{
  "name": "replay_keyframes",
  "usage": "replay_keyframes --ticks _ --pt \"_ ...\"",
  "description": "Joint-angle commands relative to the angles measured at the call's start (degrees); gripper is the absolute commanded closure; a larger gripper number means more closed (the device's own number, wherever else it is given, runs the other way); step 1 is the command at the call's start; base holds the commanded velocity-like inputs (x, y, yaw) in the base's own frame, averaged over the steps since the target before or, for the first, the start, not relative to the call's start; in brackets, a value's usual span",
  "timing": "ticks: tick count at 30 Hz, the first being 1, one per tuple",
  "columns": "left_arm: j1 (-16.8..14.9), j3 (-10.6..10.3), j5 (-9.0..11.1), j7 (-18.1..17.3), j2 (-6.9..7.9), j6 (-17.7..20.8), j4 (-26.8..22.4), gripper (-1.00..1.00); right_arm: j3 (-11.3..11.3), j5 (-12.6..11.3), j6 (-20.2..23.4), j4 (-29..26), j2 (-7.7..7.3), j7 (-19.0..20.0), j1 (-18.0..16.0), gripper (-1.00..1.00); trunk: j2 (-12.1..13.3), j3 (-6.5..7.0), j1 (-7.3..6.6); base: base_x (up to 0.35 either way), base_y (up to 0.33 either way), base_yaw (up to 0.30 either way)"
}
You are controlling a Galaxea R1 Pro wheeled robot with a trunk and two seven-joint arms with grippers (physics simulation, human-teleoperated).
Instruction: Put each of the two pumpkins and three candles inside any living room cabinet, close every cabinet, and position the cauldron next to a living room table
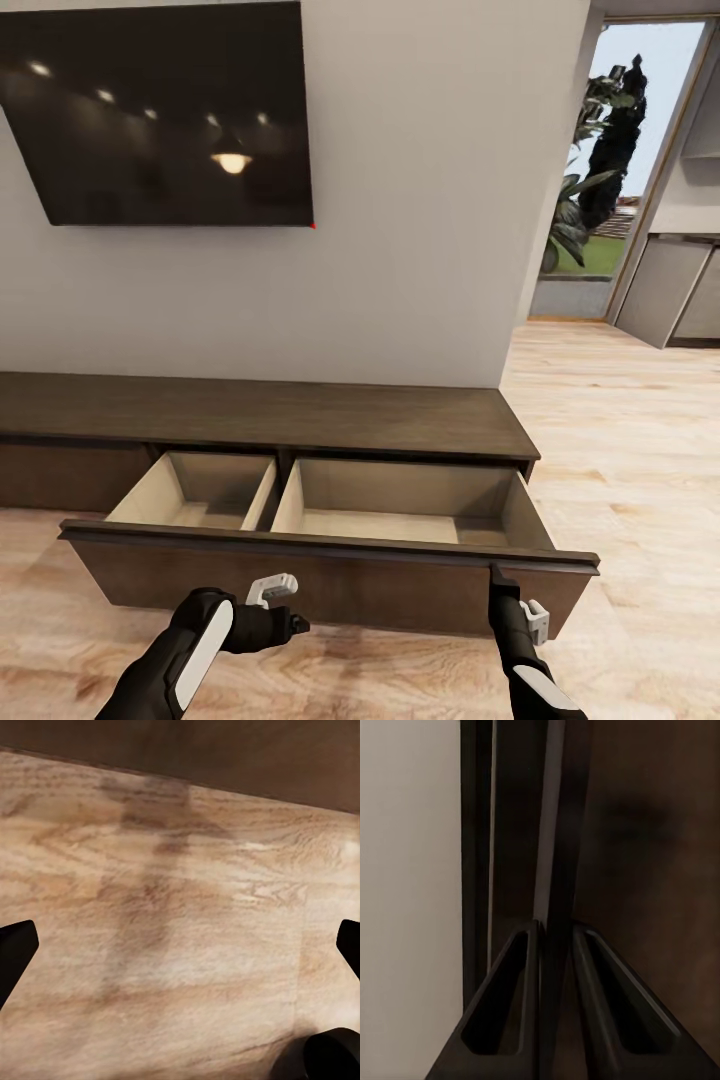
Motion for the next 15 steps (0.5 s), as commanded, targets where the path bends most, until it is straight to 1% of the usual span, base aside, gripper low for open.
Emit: replay_keyframes --ticks 1,7,8,15 --pt "0.0 -0.1 -0.5 -0.4 0.05 0.1 -0.1 -1.00 -1.7 -0.7 -0.1 -0.3 -0.15 0.7 -0.1 1.00 0.0 -0.04 -0.02 -0.002 0.000 0.000" --pt "0.0 -0.1 -0.5 -0.4 0.05 0.1 -0.1 -1.00 -1.7 -0.6 -0.2 -0.3 -0.16 0.7 -0.1 1.00 0.0 -0.04 -0.02 0.000 0.000 0.000" --pt "0.0 -0.1 -0.5 -0.4 0.05 0.1 -0.1 -1.00 -1.7 -0.7 -0.2 -0.3 -0.17 0.7 -0.1 -1.00 0.0 -0.04 -0.02 0.000 0.000 0.000" --pt "0.0 -0.1 -0.5 -0.4 0.05 0.1 0.0 -1.00 -1.7 -0.8 -0.1 -0.3 -0.17 0.7 -0.1 -1.00 0.0 -0.04 -0.02 0.000 0.000 0.000"
